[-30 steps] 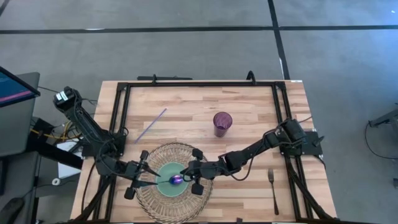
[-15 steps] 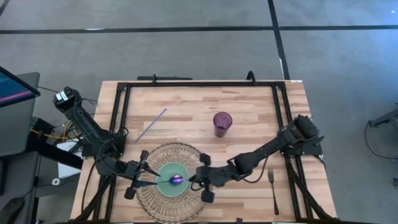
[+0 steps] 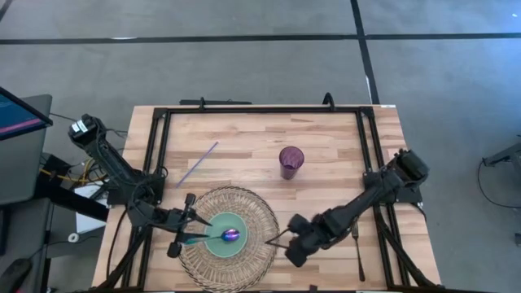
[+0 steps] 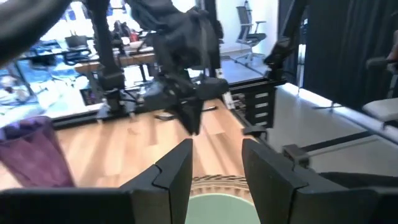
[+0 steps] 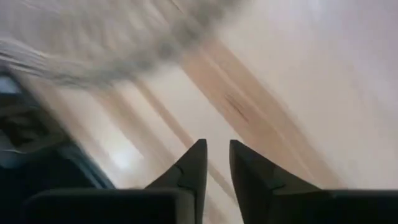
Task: Pick & Place Utensil
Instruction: Put the black fork into the green bowl on the brown mat
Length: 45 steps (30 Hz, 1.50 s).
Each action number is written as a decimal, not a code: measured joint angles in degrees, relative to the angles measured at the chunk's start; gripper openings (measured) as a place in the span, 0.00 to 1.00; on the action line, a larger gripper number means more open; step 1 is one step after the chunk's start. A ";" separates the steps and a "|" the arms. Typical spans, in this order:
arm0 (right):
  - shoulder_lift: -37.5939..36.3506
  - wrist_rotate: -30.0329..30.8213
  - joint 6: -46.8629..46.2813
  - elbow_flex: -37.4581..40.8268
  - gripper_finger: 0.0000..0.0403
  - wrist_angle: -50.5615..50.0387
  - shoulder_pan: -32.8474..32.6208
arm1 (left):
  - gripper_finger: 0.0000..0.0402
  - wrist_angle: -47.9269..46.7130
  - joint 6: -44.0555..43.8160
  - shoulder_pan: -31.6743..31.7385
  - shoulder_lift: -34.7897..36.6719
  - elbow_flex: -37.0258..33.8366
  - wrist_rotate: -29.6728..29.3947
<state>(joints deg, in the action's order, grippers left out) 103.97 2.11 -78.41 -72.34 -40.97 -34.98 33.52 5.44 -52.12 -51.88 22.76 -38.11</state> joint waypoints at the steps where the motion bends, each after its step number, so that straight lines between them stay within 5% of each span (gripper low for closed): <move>1: 0.18 -1.88 -2.65 0.00 0.17 -2.64 -0.65 | 0.35 0.00 0.24 0.65 0.00 0.00 0.00; 12: 0.24 -8.81 -29.62 1.42 0.21 -21.30 -9.37 | 0.35 0.17 0.36 7.31 0.02 0.00 0.45; 19: 0.26 -14.94 -40.96 4.84 0.21 -20.92 -15.35 | 0.35 0.94 0.35 10.22 0.02 0.00 11.13; 31: -0.02 -16.64 -43.20 13.80 0.21 -9.62 -19.06 | 0.35 1.70 0.34 14.13 0.04 0.00 15.90; 45: -6.42 -13.74 -43.21 15.72 0.21 -11.12 -18.25 | 0.35 2.55 0.34 17.66 0.07 0.00 15.91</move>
<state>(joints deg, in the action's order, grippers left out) 97.54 -11.62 -121.62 -56.62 -52.09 -53.23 36.07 5.78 -34.46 -51.81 22.76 -22.20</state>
